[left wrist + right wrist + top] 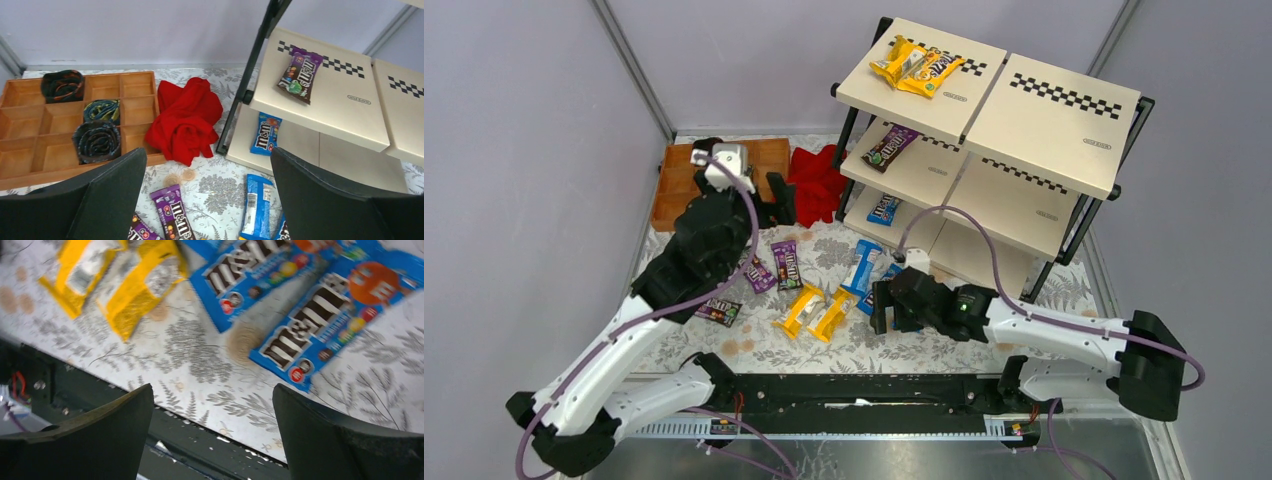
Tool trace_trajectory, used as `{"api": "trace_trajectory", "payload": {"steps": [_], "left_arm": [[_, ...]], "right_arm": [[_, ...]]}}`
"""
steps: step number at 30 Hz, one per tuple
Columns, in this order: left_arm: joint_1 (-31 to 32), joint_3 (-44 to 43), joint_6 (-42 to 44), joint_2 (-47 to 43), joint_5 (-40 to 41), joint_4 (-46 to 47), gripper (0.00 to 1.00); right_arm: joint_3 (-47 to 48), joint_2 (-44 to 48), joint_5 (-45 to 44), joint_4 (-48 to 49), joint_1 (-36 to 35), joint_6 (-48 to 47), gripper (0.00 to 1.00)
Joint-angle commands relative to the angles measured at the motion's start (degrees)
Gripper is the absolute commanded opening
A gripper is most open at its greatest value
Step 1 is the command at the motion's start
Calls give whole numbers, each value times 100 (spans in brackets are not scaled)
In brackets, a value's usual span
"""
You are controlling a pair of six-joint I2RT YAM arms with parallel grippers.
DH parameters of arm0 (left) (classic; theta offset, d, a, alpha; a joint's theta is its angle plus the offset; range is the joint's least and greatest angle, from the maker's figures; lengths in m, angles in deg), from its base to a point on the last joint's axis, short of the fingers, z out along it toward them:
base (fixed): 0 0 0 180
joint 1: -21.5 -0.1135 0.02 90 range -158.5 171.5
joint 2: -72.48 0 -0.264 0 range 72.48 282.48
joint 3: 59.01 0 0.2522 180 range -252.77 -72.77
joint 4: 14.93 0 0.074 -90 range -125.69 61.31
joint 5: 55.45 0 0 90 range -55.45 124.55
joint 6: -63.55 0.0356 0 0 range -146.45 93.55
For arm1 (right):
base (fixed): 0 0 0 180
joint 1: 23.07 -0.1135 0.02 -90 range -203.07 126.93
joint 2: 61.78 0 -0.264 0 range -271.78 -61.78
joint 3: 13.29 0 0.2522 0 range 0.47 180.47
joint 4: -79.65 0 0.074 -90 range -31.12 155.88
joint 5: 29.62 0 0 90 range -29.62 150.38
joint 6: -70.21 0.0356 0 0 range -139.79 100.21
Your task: Place and organize the candy bags onto the shelf
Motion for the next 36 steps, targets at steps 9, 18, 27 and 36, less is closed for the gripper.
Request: {"api": "trace_trajectory", "payload": {"steps": [9, 18, 27, 36], "left_arm": [[-131, 648, 469, -603, 321, 754, 99], [-151, 662, 429, -457, 165, 750, 99], [-241, 683, 390, -346, -68, 744, 99], [-278, 670, 376, -289, -112, 706, 99]], "right_arm": [[-1679, 1668, -1712, 9, -18, 1806, 72], [-2533, 1758, -1226, 1094, 560, 1901, 65], [-3060, 1596, -991, 2407, 599, 1685, 50], [-2939, 1315, -1138, 2405, 595, 1686, 34]]}}
